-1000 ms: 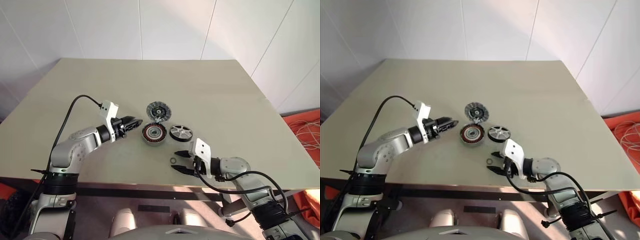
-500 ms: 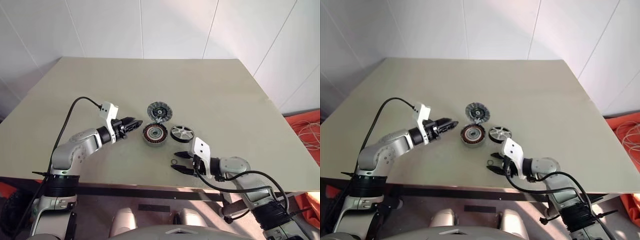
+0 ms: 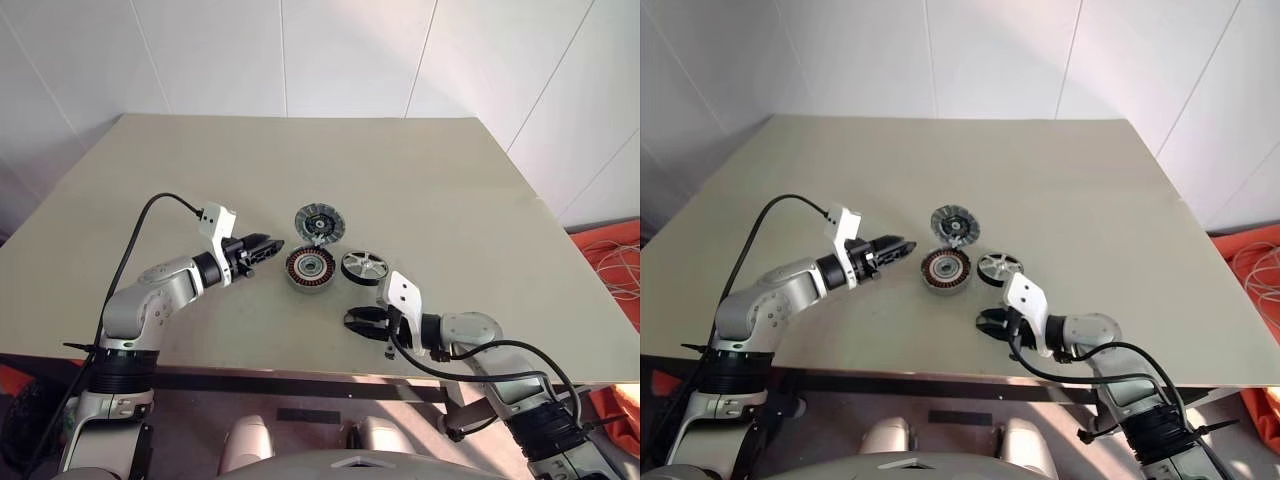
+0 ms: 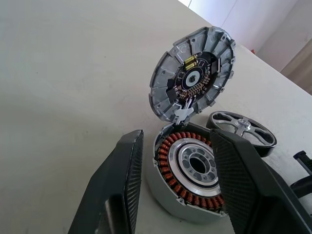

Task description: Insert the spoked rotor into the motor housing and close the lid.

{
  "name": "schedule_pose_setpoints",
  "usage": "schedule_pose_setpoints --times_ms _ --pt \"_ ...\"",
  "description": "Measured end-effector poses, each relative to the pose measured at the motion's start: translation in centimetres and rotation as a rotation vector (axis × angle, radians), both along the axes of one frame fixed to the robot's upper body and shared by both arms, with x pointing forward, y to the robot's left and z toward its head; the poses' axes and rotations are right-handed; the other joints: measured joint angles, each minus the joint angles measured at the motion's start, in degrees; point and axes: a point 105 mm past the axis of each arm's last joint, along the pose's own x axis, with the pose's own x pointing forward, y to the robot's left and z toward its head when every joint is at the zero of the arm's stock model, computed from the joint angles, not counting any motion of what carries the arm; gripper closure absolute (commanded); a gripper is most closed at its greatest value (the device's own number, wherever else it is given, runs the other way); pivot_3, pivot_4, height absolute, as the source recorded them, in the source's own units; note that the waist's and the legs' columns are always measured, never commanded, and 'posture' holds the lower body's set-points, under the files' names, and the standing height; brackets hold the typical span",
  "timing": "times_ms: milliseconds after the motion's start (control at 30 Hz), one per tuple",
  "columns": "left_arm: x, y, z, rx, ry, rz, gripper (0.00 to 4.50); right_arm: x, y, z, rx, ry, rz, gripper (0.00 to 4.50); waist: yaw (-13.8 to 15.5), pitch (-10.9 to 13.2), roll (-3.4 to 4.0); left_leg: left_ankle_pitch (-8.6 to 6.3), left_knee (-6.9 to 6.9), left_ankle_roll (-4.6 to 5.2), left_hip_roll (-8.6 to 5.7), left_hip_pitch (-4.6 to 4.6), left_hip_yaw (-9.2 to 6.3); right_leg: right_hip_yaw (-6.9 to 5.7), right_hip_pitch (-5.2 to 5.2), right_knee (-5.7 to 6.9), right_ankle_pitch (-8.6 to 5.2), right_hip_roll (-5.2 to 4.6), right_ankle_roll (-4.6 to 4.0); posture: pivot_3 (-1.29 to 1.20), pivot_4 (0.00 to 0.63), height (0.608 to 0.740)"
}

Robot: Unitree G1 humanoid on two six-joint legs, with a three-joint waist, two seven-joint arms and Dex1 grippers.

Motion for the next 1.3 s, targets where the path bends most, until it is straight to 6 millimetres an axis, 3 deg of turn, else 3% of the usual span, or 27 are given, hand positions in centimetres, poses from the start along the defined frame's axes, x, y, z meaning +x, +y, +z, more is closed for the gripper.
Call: schedule_pose_setpoints --times_ms 100,267,433,533,767,1033,1300 --pt "0.1 0.0 0.1 0.0 -0.004 -0.001 2.2 0.4 -0.1 0.9 0.016 -0.02 -0.028 3.94 0.02 0.02 0.03 0.0 -0.01 0.0 0.0 -0.01 0.0 0.0 -0.02 0.0 0.0 0.0 0.0 0.0 0.0 0.74" --pt "0.5 -0.1 0.5 -0.005 -0.018 0.002 2.2 0.9 -0.1 5.4 0.125 -0.074 -0.067 3.94 0.19 0.05 0.08 0.0 -0.03 0.0 0.0 0.02 0.0 0.01 -0.01 0.01 0.0 0.0 0.0 0.0 0.0 0.74" --pt "1.1 -0.2 0.6 -0.015 -0.033 0.012 2.2 3.2 0.6 9.7 0.204 -0.149 -0.122 3.94 0.13 0.06 0.09 0.04 -0.04 -0.08 0.0 0.04 0.0 0.01 -0.02 0.03 0.0 0.01 0.02 0.0 0.0 0.74" --pt "1.6 -0.2 0.9 -0.017 -0.049 0.018 2.2 4.2 1.4 10.7 0.217 -0.162 -0.146 3.94 0.3 0.06 0.09 0.09 -0.05 -0.15 -0.01 0.02 0.0 0.01 -0.05 0.02 0.01 0.01 0.0 0.0 0.0 0.74" --pt "2.0 0.0 0.9 -0.014 -0.059 0.032 2.2 5.4 3.6 8.6 0.152 -0.119 -0.135 3.94 0.34 0.09 0.13 0.17 -0.07 -0.29 -0.03 -0.1 -0.01 0.0 -0.3 0.01 0.01 0.01 -0.01 0.0 0.0 0.74" --pt "2.1 0.6 1.1 0.0 -0.069 0.046 2.2 5.1 6.3 8.4 0.161 -0.099 -0.054 3.94 0.32 0.11 0.16 0.2 -0.06 -0.35 -0.02 -0.04 -0.01 0.0 -0.25 0.06 0.01 0.0 -0.01 0.0 0.0 0.74" --pt "1.9 1.1 1.1 0.001 -0.072 0.065 2.2 6.4 6.8 6.7 0.119 -0.051 -0.072 3.94 0.3 0.11 0.16 0.2 -0.06 -0.35 -0.02 -0.05 -0.01 0.0 -0.26 0.07 0.02 0.01 -0.01 0.0 0.0 0.74"
